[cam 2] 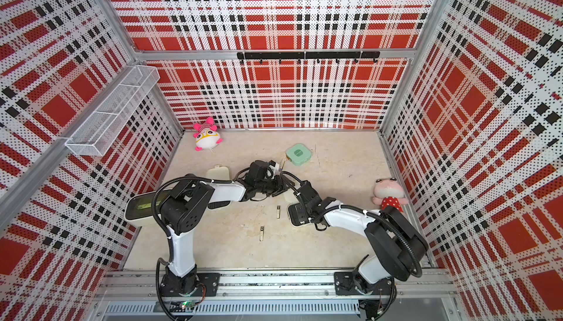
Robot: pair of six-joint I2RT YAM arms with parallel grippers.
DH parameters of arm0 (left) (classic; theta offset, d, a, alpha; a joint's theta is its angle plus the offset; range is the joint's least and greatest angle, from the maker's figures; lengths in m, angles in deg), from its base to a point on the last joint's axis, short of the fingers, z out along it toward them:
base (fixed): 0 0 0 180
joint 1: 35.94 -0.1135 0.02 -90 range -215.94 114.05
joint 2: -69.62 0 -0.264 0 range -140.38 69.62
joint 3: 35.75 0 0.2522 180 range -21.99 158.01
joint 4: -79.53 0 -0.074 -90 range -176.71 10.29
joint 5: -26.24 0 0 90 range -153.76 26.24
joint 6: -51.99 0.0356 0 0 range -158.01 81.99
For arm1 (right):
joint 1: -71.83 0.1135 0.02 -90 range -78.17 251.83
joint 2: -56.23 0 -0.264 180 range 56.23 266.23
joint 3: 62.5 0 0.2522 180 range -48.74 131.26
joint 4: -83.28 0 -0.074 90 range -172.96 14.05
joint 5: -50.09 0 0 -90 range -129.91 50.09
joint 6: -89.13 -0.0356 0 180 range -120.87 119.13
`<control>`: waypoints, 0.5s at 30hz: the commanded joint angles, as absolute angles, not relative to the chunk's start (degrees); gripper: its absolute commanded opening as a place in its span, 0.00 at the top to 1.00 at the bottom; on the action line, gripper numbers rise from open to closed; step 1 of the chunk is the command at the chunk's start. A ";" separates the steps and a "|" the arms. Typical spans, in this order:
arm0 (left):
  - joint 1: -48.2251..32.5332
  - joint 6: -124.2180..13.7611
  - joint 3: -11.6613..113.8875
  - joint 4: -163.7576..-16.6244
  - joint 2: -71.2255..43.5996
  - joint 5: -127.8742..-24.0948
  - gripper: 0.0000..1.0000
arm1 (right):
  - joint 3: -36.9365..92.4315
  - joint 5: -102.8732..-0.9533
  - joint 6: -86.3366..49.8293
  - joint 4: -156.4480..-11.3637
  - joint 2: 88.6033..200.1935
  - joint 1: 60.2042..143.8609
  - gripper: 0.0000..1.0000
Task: Organize nail clipper sets
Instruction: Place the nail clipper in the storage box, then pick up the nail clipper from the center of the board.
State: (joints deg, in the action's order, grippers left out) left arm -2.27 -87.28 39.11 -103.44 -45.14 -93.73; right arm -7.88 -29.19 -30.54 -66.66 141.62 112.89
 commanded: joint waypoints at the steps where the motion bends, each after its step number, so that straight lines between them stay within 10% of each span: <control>1: -2.55 -86.69 39.88 -104.12 -44.60 -94.33 0.39 | -8.54 -28.74 -31.08 -66.65 142.11 112.74 0.88; 15: -8.53 -80.66 41.59 -94.72 -34.34 -89.81 0.38 | 3.57 -25.34 -32.13 -58.60 141.28 118.30 0.61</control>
State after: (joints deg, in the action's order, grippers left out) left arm -6.06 -84.44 40.12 -98.54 -38.35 -92.42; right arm -0.49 -27.58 -30.80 -61.55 140.87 115.60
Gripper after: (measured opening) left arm 0.618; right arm 0.371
